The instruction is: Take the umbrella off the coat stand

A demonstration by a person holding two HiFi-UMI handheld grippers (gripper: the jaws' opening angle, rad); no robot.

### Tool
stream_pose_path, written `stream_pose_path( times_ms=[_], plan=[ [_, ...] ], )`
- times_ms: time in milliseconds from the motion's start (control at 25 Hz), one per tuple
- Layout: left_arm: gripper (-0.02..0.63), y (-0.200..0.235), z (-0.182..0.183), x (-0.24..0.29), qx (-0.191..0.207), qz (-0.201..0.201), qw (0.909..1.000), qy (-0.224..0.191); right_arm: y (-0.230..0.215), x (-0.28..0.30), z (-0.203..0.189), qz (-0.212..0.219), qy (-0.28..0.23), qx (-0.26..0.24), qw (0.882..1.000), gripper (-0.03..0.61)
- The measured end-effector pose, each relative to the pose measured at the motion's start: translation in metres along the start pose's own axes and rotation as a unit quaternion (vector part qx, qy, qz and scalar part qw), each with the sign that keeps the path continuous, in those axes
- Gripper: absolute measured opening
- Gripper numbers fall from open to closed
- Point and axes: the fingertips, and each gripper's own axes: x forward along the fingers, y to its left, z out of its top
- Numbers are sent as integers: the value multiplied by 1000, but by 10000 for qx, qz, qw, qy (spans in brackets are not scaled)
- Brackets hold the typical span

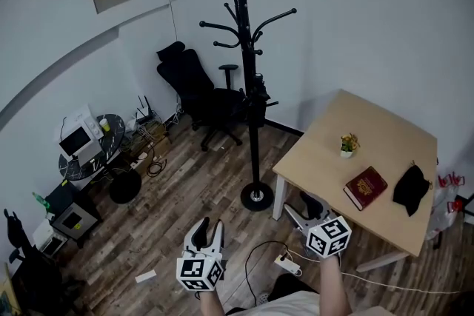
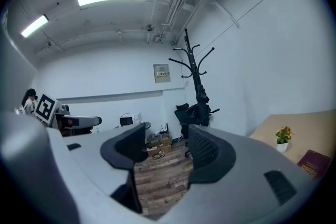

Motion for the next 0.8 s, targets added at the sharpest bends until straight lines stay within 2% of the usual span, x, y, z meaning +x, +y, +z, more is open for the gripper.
stream_pose_path(
  times_ms=[200,480,640,800],
  plan=[
    [147,6,4,15,11,-95,9998,-168,-1,19,1,192,-120,210,9995,282],
    [147,35,-1,39,19,-21,9999,-101,-5,62,-6,491,-182,350,9980,288],
    [146,57,16,57,185,126,9994,-280,-14,102,-7,423,43,221,9989,290],
    [144,71,29,84,114,186,9983,-542,-25,131,-2,339,129,3,9993,290]
  ],
)
